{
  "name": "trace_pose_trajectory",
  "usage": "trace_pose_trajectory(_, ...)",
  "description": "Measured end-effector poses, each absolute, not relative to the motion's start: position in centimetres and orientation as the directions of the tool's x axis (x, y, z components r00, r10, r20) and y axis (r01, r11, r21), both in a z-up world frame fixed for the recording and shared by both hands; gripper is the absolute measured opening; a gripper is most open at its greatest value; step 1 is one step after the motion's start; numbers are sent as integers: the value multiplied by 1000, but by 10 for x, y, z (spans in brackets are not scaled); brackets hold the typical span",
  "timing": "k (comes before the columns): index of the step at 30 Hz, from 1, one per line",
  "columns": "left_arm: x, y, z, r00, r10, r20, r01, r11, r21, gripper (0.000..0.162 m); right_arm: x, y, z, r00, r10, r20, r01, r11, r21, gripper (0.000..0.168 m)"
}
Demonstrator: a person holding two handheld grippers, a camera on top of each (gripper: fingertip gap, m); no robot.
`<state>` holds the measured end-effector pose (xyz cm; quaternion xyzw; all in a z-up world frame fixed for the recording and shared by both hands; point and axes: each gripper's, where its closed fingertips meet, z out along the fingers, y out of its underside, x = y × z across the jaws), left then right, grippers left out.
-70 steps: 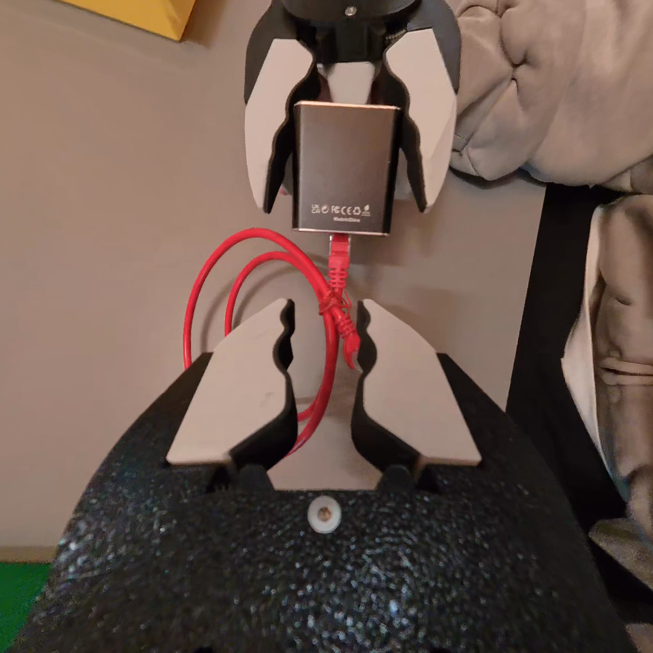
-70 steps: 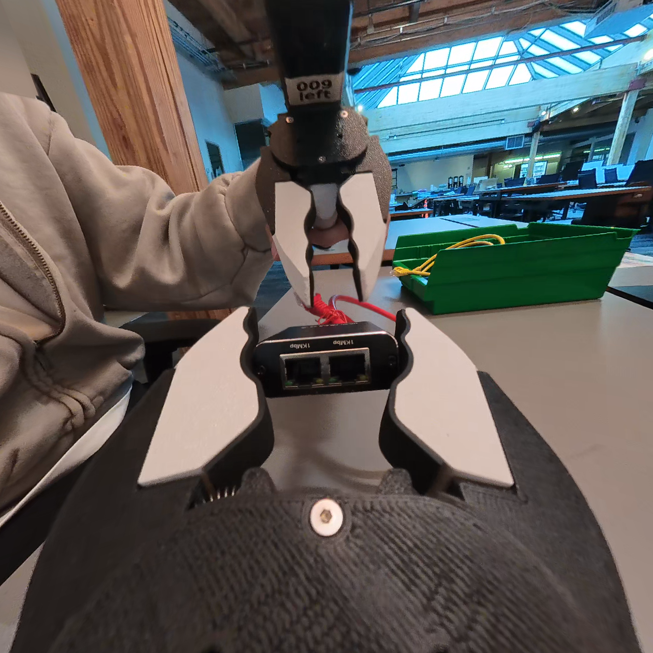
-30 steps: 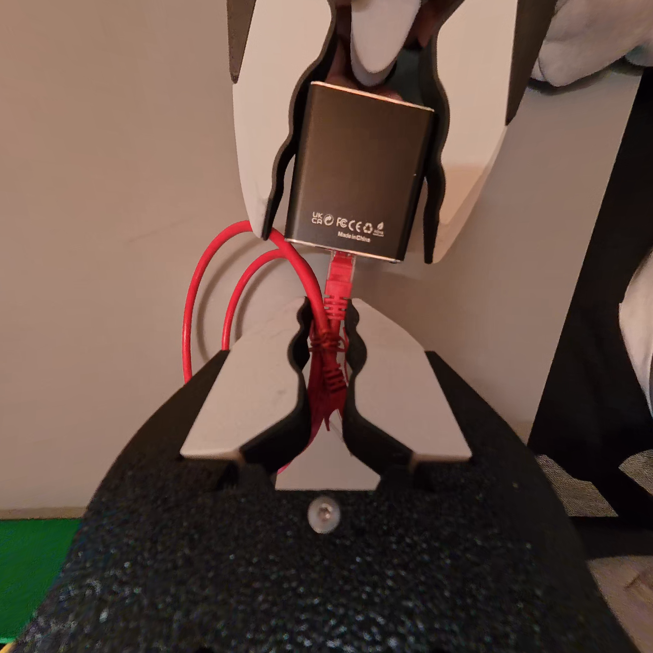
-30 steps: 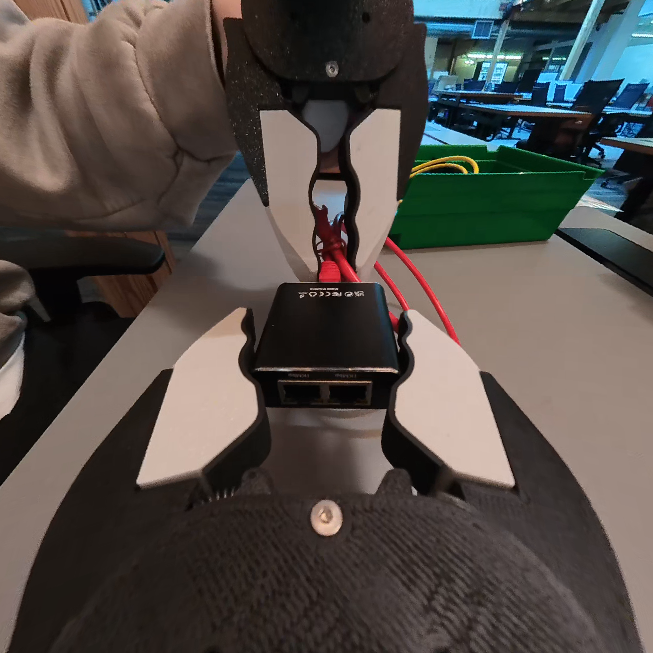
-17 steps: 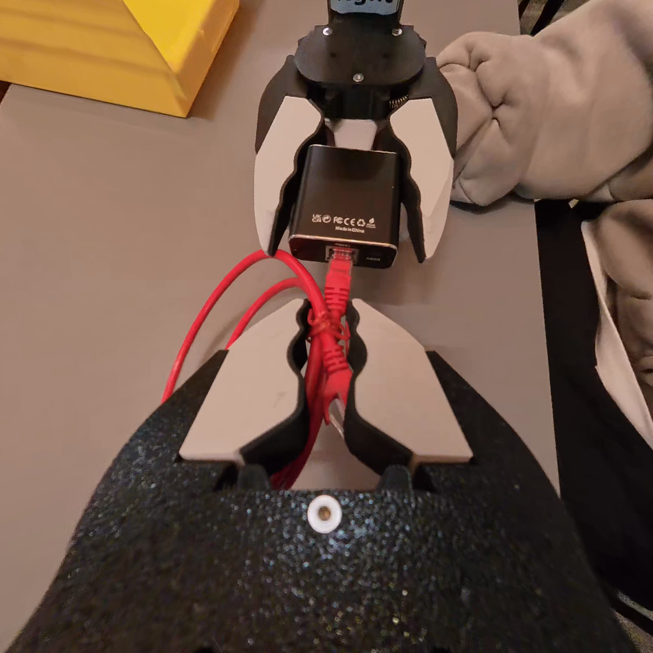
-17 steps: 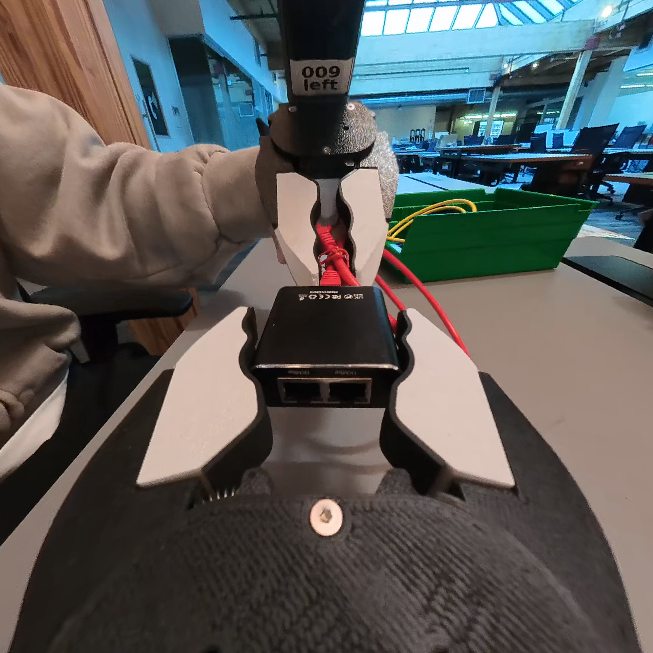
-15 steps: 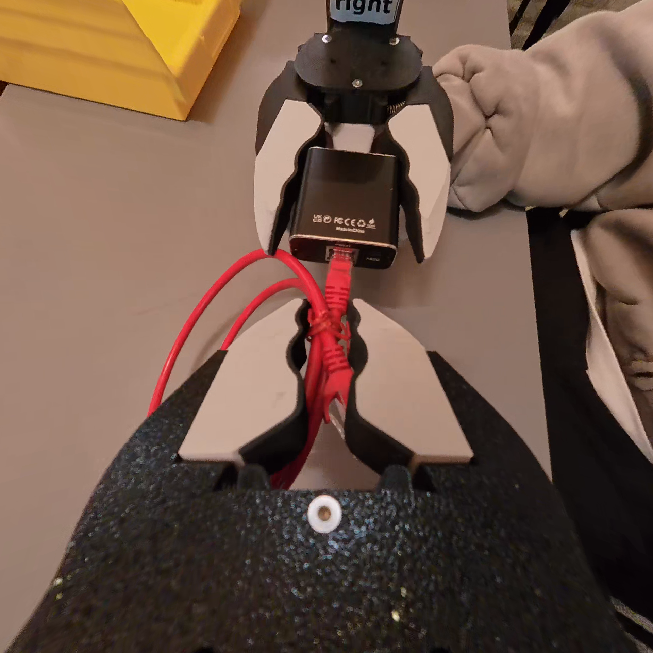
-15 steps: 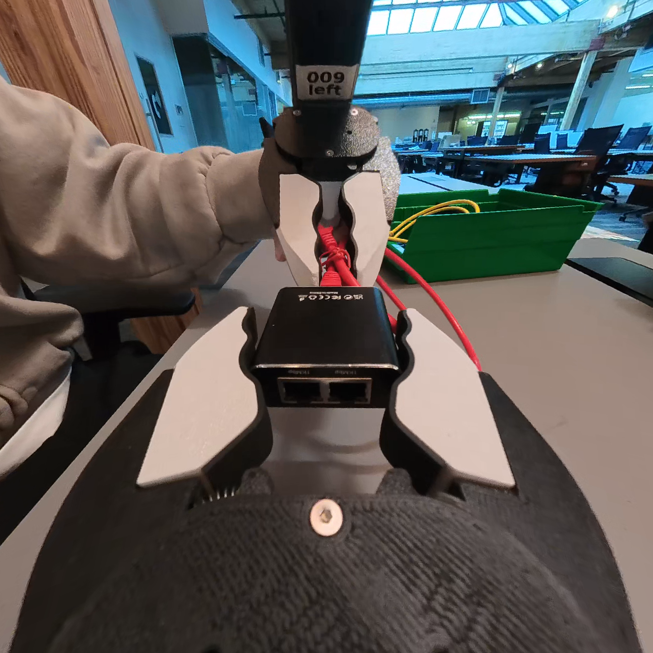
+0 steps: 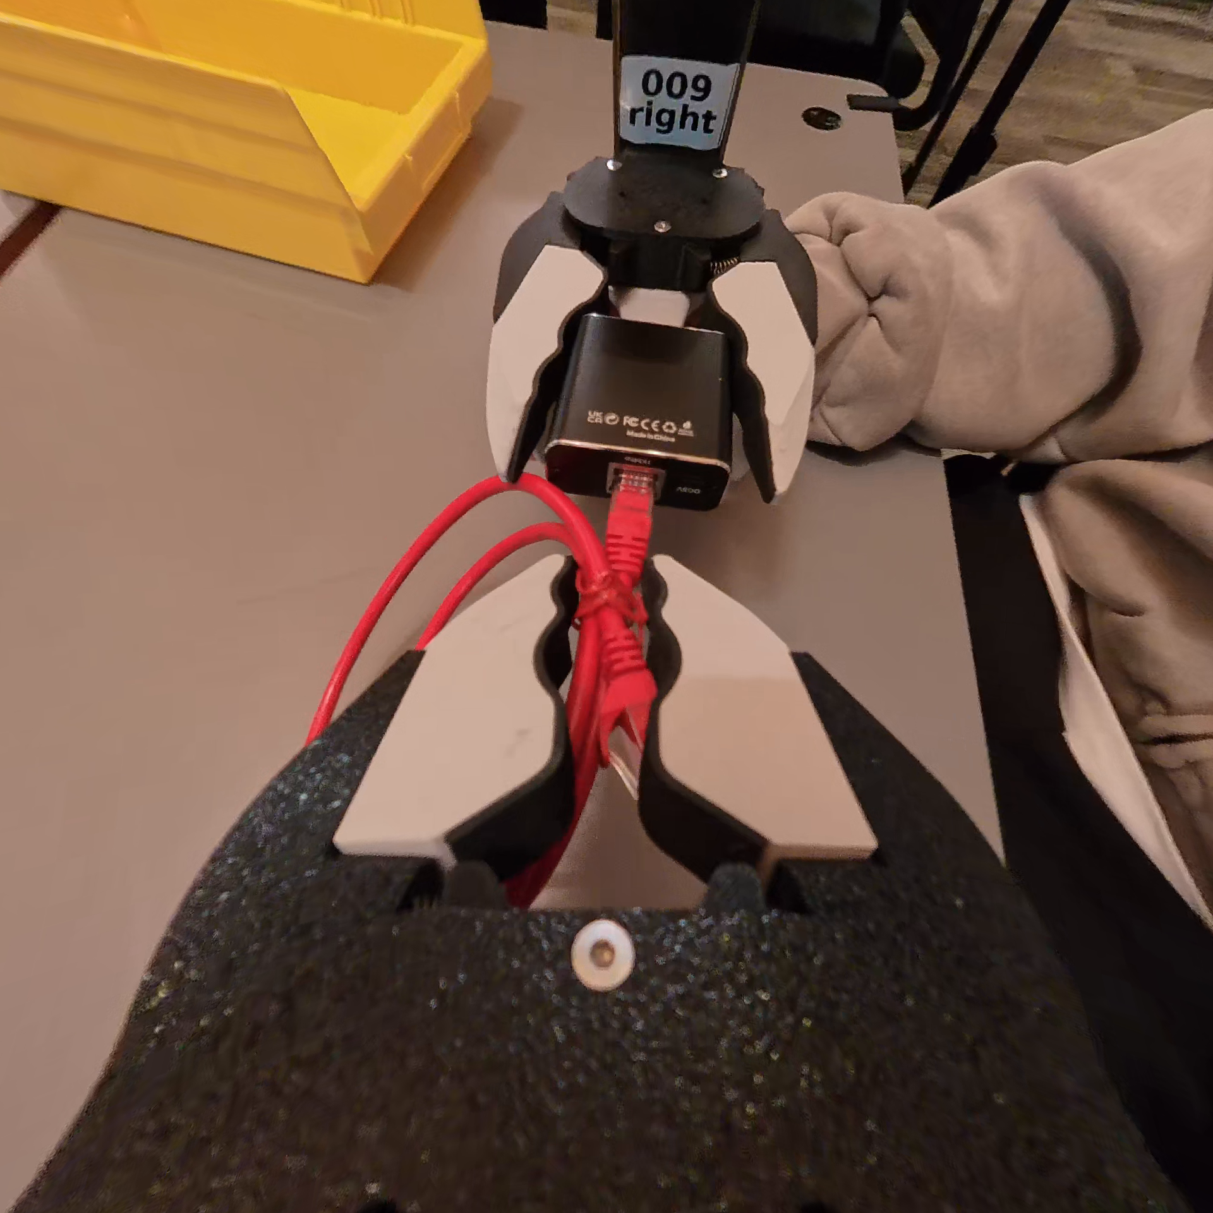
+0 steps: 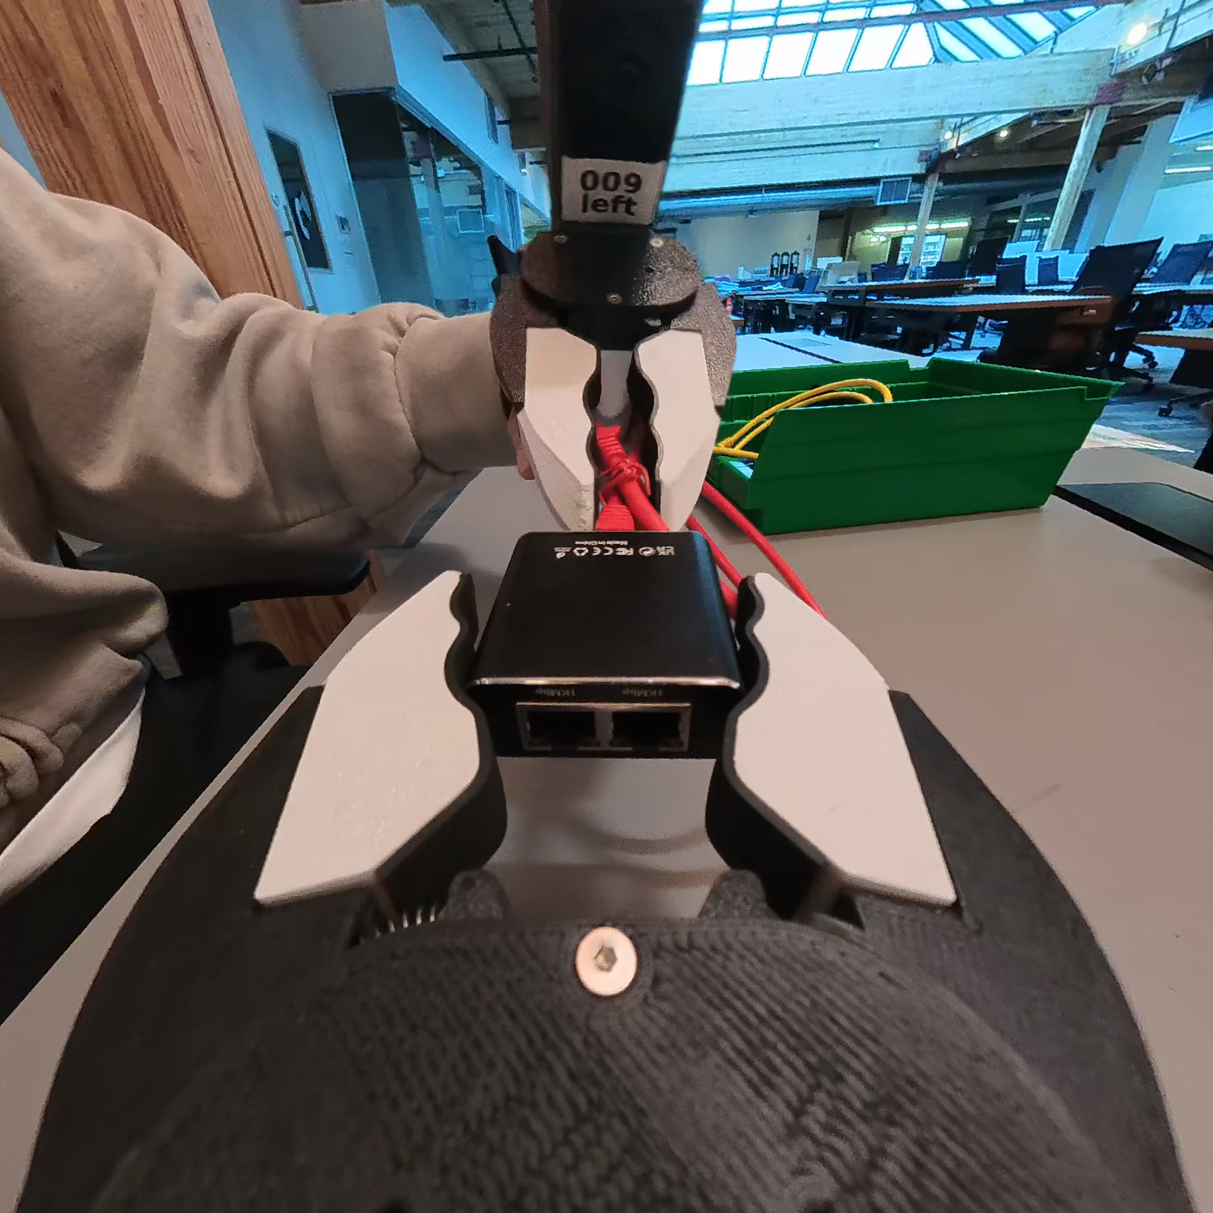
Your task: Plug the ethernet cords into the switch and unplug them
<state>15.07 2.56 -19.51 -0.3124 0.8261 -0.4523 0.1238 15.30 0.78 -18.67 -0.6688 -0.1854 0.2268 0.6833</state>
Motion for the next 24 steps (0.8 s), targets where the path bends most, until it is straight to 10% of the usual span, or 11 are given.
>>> trace_pose_trajectory(24,161,22,-184,-758,-649,-72,-309,454,-836,15,158,10,-187,852,521,-50,-63,6,-998,77)
